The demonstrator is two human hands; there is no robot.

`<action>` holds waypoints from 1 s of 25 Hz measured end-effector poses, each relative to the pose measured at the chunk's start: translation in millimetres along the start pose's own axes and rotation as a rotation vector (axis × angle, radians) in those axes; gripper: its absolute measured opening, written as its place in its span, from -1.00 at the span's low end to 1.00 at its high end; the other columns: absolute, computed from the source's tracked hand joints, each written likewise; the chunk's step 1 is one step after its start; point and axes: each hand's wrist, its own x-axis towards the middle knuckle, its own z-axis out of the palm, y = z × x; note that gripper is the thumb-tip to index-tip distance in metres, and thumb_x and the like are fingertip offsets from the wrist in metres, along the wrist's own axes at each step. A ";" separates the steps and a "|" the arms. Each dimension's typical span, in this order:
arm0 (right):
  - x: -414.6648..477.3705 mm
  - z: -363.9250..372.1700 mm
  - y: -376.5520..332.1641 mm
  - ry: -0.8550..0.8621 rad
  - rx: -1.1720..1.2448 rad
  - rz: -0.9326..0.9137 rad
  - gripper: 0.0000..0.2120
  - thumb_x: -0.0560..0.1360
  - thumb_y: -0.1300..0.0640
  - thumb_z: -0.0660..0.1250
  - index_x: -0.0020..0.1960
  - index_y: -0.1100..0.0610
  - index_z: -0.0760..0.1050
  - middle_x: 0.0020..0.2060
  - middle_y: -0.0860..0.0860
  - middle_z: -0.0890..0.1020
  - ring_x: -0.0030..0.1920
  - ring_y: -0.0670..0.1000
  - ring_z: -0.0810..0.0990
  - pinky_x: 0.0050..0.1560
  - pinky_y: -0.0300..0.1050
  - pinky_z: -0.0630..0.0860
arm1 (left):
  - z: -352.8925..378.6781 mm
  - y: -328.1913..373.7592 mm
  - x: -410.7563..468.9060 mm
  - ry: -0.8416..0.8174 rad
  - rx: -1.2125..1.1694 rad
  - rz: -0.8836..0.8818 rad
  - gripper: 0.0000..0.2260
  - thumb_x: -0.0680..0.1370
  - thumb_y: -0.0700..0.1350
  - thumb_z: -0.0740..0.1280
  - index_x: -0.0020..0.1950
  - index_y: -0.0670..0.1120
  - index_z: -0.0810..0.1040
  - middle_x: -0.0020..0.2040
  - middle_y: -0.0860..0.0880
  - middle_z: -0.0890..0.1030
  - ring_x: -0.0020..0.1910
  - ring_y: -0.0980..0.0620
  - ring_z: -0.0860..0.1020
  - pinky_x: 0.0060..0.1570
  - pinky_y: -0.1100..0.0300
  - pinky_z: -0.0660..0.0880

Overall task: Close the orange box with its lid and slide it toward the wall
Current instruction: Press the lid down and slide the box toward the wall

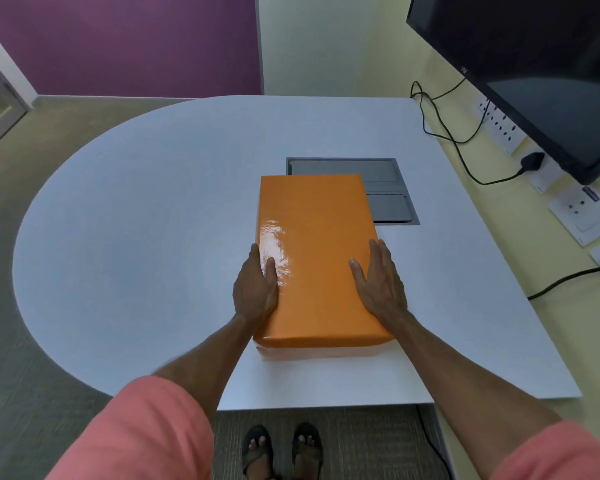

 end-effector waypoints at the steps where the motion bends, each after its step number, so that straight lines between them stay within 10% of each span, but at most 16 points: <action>1: 0.0 0.4 0.1 0.003 -0.006 -0.001 -0.35 0.60 -0.19 0.07 0.57 0.11 0.02 0.57 0.12 0.12 0.51 0.18 0.24 0.40 0.17 0.33 | 0.4 -0.4 0.4 0.002 0.001 0.004 -0.59 0.62 0.12 0.09 0.43 -0.01 0.26 0.36 -0.05 0.51 0.25 -0.14 0.55 0.23 -0.15 0.50; 14: 32.9 -18.4 -26.7 0.041 -0.322 -0.115 -0.34 0.60 -0.20 0.03 0.55 0.18 0.09 0.56 0.18 0.15 0.55 0.19 0.13 0.55 0.19 0.04 | -8.7 37.7 56.2 -0.046 0.263 0.162 -0.45 0.54 0.01 0.25 0.47 -0.17 0.23 0.41 -0.17 0.39 0.35 -0.18 0.41 0.28 -0.09 0.41; 25: 118.5 -25.8 -54.0 -0.282 -0.378 -0.131 -0.25 0.58 -0.28 -0.02 0.59 0.16 -0.05 0.60 0.13 0.00 0.59 0.15 -0.02 0.53 0.27 -0.03 | 3.9 61.5 124.1 -0.384 0.509 0.125 -0.45 0.59 0.12 0.15 0.52 -0.07 0.18 0.58 -0.13 0.11 0.54 -0.17 0.13 0.40 -0.38 0.09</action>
